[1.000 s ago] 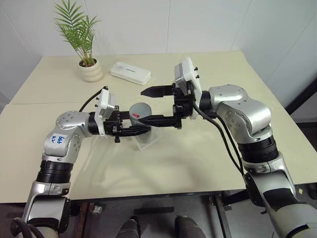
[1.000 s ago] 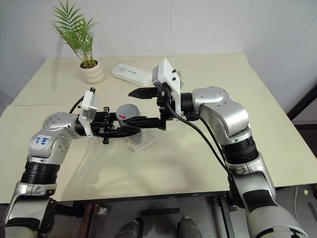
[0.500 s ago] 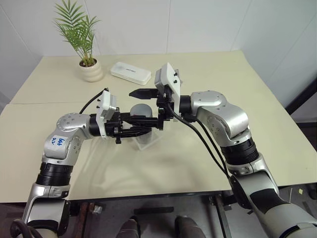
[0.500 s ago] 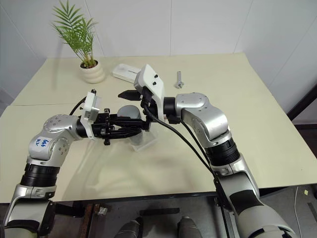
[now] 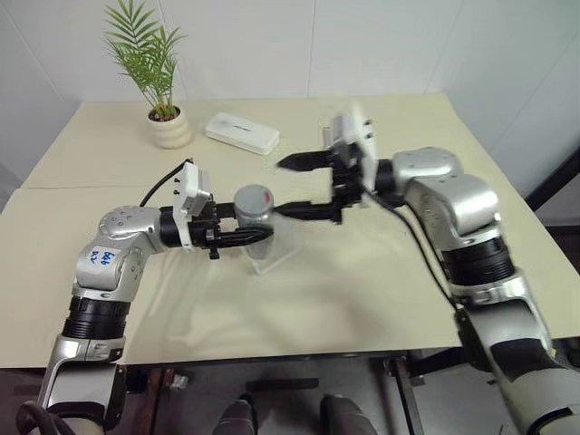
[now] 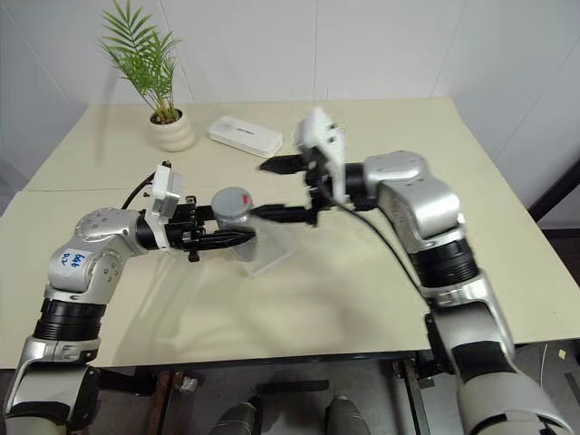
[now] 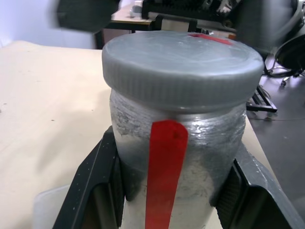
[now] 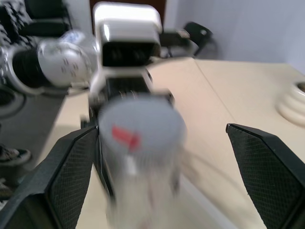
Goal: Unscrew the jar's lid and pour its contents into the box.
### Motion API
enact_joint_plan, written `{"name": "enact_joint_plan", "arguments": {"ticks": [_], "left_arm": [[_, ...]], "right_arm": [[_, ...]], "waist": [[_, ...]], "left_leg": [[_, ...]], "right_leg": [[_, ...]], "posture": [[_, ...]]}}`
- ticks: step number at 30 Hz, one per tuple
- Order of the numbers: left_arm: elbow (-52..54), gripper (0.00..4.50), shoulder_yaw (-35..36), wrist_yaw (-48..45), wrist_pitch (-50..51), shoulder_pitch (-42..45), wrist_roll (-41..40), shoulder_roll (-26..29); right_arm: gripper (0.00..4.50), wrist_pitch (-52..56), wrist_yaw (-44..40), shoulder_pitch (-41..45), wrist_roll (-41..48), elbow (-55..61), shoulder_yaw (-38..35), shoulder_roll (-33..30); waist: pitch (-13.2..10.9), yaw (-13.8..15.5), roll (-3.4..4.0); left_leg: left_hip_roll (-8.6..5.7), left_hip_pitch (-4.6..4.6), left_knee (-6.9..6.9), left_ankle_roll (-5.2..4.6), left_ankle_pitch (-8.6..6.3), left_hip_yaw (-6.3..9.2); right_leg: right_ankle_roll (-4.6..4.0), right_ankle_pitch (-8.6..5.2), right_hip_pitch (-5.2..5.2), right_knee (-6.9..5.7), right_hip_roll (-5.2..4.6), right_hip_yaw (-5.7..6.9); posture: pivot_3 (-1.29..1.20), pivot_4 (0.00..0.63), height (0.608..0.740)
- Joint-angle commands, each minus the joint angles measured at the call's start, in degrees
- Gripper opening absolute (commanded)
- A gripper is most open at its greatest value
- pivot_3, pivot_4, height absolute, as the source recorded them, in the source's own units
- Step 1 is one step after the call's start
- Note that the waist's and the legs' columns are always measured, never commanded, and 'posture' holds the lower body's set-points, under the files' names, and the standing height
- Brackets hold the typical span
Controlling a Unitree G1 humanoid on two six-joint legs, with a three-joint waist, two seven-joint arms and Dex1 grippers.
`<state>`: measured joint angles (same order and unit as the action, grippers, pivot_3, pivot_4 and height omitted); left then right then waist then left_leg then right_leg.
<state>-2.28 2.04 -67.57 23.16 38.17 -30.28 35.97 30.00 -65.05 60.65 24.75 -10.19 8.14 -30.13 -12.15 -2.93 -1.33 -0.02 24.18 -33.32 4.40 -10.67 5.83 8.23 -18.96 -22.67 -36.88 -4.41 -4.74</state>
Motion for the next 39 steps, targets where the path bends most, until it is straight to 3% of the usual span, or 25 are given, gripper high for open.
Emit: {"name": "enact_joint_plan", "arguments": {"ticks": [1, 6, 13, 17, 24, 39], "left_arm": [[2.0, 1.94, 1.1, -1.4, -0.6, 0.1, -1.4, 0.6], [1.6, 1.94, 1.6, -1.7, -0.8, 0.0, -1.0, 1.2], [2.1, 1.94, 1.4, -1.4, -0.4, -0.1, -0.9, 1.0], [2.3, 1.94, 1.2, -1.2, -0.2, -0.2, -0.9, 0.8], [2.7, 1.94, 0.9, -0.7, -0.2, -0.4, -1.0, 0.2], [3.1, 1.94, 1.0, 0.1, -0.3, -0.9, -1.3, 0.0]], "right_arm": [[4.48, -0.8, -2.0, -0.8, 0.8, 0.3, -3.3, -2.5], [4.48, 3.8, -3.8, -2.1, 4.7, 2.7, -6.3, -4.1], [4.48, 9.4, 1.4, -0.8, 9.1, 10.3, -5.2, 3.6], [4.48, 9.8, 6.3, 0.9, 7.1, 12.0, -2.2, 9.1], [4.48, 9.5, 10.3, 1.5, 3.1, 11.3, 3.1, 13.5], [4.48, 6.9, 9.5, 1.9, 0.2, 7.3, 2.7, 13.3]], "waist": [[0.0, 0.0, 0.0], [0.0, -0.7, 0.02], [0.0, -0.7, 0.03], [0.0, -0.4, 0.03], [0.0, -0.2, 0.03], [0.0, -0.3, 0.03]], "left_leg": [[0.0, -0.01, 0.01, 0.0, 0.0, 0.0], [0.06, -0.05, 0.04, 0.0, 0.0, -0.08], [0.07, -0.05, 0.0, 0.0, 0.0, -0.07], [0.06, -0.04, -0.05, 0.0, 0.0, -0.06], [0.05, -0.03, -0.04, 0.0, 0.0, -0.05], [0.05, -0.03, -0.03, 0.0, 0.0, -0.05]], "right_leg": [[0.0, 0.0, 0.0, 0.01, 0.0, 0.0], [0.0, 0.0, -0.02, -0.04, 0.04, -0.08], [0.0, 0.0, -0.03, -0.09, 0.04, -0.1], [0.0, 0.0, -0.03, -0.12, 0.04, -0.1], [0.0, 0.0, -0.03, -0.1, 0.03, -0.09], [0.0, 0.0, -0.06, -0.14, 0.04, -0.09]], "posture": [[0.0, 0.15, 0.74], [0.0, 0.15, 0.74], [0.0, 0.15, 0.74], [0.0, 0.15, 0.74], [0.0, 0.15, 0.74], [0.0, 0.15, 0.74]]}}
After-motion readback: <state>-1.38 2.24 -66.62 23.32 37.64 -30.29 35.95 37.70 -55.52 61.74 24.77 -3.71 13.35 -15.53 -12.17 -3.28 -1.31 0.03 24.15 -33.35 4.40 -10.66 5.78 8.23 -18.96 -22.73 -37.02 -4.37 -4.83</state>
